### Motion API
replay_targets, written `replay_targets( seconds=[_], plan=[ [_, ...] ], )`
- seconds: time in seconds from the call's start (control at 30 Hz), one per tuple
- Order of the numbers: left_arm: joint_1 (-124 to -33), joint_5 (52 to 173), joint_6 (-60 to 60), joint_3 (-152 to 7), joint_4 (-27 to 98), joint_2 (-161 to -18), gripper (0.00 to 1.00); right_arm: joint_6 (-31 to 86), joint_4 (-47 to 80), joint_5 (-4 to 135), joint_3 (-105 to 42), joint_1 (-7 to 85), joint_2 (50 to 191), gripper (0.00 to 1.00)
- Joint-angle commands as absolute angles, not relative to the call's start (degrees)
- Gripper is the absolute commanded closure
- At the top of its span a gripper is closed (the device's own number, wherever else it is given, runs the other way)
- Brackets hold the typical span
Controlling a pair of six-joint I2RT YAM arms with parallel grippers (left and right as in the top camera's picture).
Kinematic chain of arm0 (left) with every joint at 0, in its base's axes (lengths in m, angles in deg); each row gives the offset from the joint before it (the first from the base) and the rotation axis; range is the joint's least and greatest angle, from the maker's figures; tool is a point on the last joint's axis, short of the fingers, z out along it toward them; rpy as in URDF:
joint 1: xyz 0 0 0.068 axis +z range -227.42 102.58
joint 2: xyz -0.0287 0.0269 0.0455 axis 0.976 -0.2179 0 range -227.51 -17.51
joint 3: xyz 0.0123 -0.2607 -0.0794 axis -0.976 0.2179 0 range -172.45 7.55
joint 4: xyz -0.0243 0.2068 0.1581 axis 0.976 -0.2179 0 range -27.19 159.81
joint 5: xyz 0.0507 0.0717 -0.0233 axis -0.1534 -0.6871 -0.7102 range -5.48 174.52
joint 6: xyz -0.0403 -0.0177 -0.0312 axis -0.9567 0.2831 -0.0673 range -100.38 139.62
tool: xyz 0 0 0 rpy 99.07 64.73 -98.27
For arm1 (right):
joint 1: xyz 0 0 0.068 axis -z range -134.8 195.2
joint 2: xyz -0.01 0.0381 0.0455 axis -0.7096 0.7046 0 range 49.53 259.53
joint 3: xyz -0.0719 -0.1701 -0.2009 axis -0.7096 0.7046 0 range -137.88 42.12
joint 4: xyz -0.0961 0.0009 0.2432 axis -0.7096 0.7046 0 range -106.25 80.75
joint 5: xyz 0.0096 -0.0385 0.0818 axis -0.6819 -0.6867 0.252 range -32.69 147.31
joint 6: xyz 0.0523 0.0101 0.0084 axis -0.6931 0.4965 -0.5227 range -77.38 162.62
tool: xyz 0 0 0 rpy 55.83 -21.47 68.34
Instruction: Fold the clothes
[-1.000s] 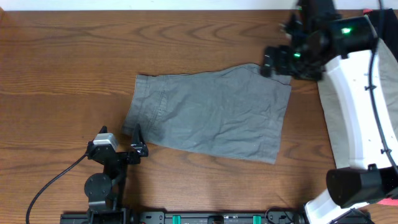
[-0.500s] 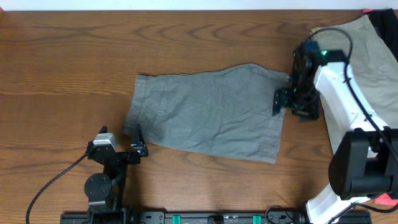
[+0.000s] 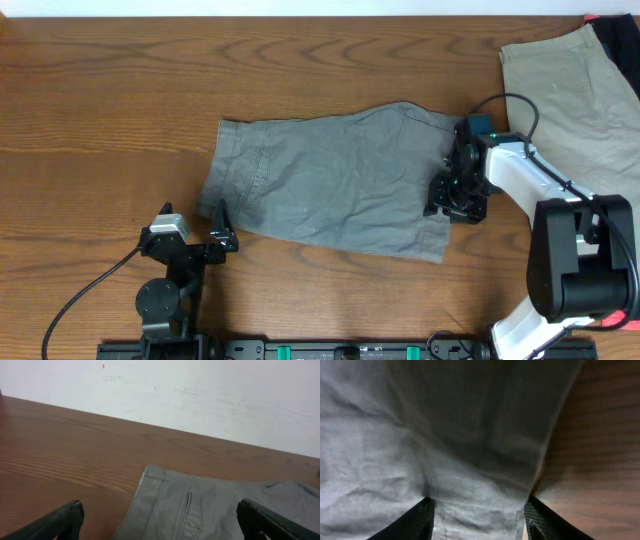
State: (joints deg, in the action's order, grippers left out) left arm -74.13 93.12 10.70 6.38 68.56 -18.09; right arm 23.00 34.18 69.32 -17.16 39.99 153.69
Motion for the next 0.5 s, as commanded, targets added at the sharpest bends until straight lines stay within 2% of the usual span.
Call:
replay_targets(
  seconds=[0.0,0.1,0.13,0.27,0.33,0.47],
  plan=[
    [-73.89,93.73,11.48,7.32,66.59,-17.74,0.02,19.63,33.42,65.8,-15.44,39.62,154.04,0.44],
    [-73.89,93.73,11.48,7.32,66.59,-17.74,0.02,19.48,33.35,65.19,-15.39,39.59,154.04,0.45],
    [-73.89,93.73,11.48,7.32,66.59,-17.74,0.02,19.48,33.24,65.17,-15.39,39.62,154.04,0.49],
    [-73.89,93.73,11.48,7.32,66.59,-17.74,0.02,19.48,31.03,65.19,-15.22,39.55,154.04,0.84],
    [-73.89,93.73,11.48,7.32,66.59,-17.74,0.02,19.46,29.48,64.82,-15.2,39.55,154.04,0.98],
    [-73.89,93.73,11.48,7.32,66.59,-17.74,0.02,19.46,26.79,62.72,-15.2,39.57,154.04,0.99]
  ],
)
